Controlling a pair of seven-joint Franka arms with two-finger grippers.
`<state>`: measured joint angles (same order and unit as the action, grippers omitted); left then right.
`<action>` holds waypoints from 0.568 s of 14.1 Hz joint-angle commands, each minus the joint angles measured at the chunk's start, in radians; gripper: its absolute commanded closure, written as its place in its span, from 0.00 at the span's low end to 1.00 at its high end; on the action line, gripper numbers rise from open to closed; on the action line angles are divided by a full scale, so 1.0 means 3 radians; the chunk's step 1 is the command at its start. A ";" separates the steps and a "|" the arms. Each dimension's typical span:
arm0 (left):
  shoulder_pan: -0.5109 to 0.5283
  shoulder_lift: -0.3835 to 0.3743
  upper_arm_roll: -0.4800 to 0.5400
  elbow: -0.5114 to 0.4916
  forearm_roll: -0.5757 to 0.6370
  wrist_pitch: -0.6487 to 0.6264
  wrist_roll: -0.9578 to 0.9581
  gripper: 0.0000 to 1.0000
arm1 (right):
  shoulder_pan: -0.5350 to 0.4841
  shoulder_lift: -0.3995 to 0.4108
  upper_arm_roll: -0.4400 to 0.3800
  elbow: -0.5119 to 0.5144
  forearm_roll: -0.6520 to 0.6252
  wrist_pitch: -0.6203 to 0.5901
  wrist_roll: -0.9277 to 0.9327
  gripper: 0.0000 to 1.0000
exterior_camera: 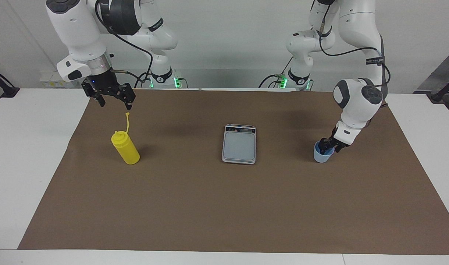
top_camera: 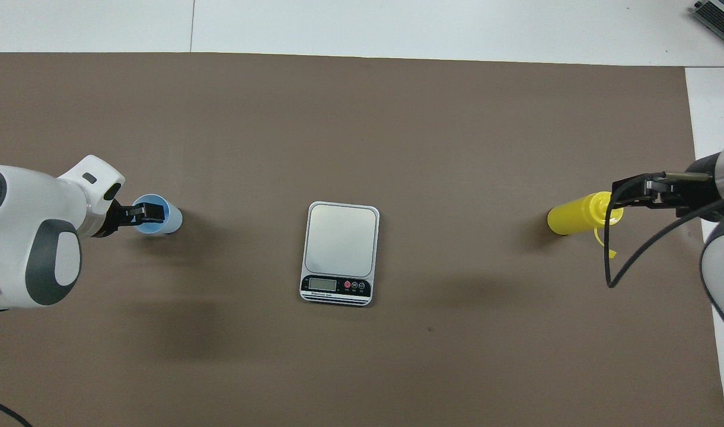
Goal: Pour seasoning into cup on scale with both arms
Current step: 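Reach the left gripper to the blue cup and grasp its rim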
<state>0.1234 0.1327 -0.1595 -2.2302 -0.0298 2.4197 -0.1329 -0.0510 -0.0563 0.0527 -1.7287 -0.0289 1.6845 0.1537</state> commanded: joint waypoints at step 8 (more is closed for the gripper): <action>-0.0104 0.0023 -0.0005 0.0877 0.0043 -0.0946 0.0019 1.00 | -0.0040 -0.0058 0.0014 -0.0067 0.0009 0.0015 -0.0047 0.00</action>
<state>0.1200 0.1332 -0.1671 -2.0502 -0.0264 2.2327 -0.1290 -0.0510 -0.0563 0.0527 -1.7287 -0.0289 1.6845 0.1537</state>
